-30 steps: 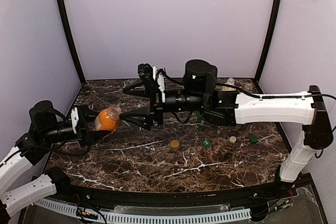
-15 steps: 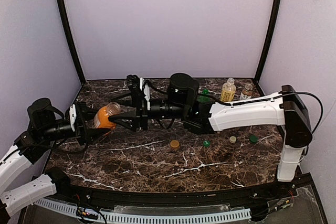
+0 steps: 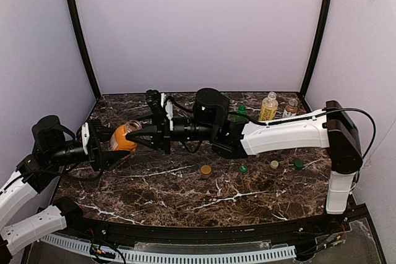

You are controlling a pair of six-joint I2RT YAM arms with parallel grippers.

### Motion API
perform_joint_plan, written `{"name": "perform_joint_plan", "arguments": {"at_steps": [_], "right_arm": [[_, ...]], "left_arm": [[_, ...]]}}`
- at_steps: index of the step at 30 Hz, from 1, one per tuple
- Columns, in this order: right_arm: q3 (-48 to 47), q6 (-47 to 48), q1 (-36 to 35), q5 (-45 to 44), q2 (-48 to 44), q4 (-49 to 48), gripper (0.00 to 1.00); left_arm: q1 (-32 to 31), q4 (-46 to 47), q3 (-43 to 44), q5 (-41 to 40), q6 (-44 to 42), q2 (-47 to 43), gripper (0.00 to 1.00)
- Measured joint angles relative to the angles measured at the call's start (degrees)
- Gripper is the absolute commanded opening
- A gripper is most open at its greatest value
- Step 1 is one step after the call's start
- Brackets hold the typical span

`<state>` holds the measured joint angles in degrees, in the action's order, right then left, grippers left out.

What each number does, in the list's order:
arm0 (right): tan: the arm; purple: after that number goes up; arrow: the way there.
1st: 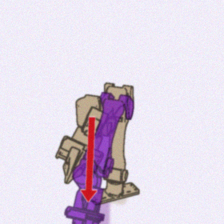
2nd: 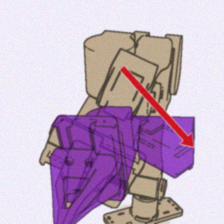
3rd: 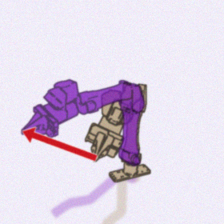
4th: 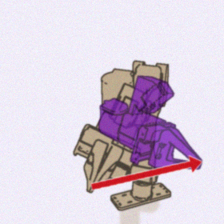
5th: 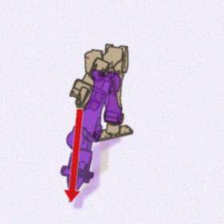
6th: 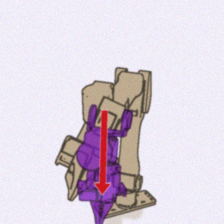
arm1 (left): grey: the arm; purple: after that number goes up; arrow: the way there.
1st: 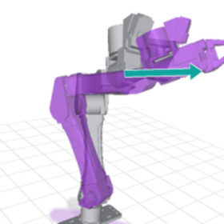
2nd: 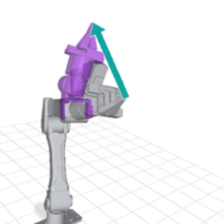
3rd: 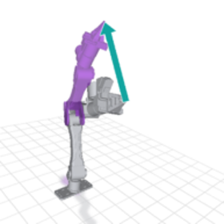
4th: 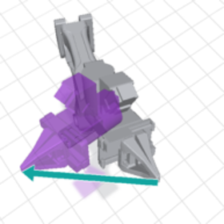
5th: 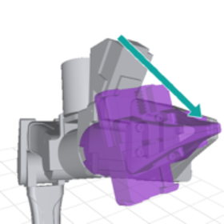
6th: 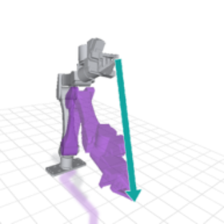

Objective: Unscrew the bottle caps

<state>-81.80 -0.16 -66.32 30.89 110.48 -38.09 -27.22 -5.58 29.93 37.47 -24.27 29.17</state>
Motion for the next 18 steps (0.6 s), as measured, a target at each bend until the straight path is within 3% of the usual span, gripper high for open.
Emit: {"name": "perform_joint_plan", "arguments": {"at_steps": [1,3,7,12,18], "right_arm": [[0.0,0.0,0.0,0.0,0.0,0.0,0.00],[0.0,0.3,0.0,0.4,0.0,0.3,0.00],[-3.4,3.8,0.8,7.4,0.0,8.9,0.00],[-19.6,15.2,2.4,15.1,2.1,35.6,0.00],[-21.9,25.1,5.7,13.4,1.4,57.1,0.00]], "left_arm": [[0.0,0.0,0.0,0.0,0.0,0.0,0.89],[0.0,-0.1,0.0,-0.1,-0.1,0.0,0.97],[0.0,-0.4,0.0,0.2,-0.1,-0.4,0.99],[0.0,-0.3,0.0,0.9,-0.2,-1.5,0.99],[0.0,-1.2,0.0,1.2,-1.3,-2.4,0.99]]}}
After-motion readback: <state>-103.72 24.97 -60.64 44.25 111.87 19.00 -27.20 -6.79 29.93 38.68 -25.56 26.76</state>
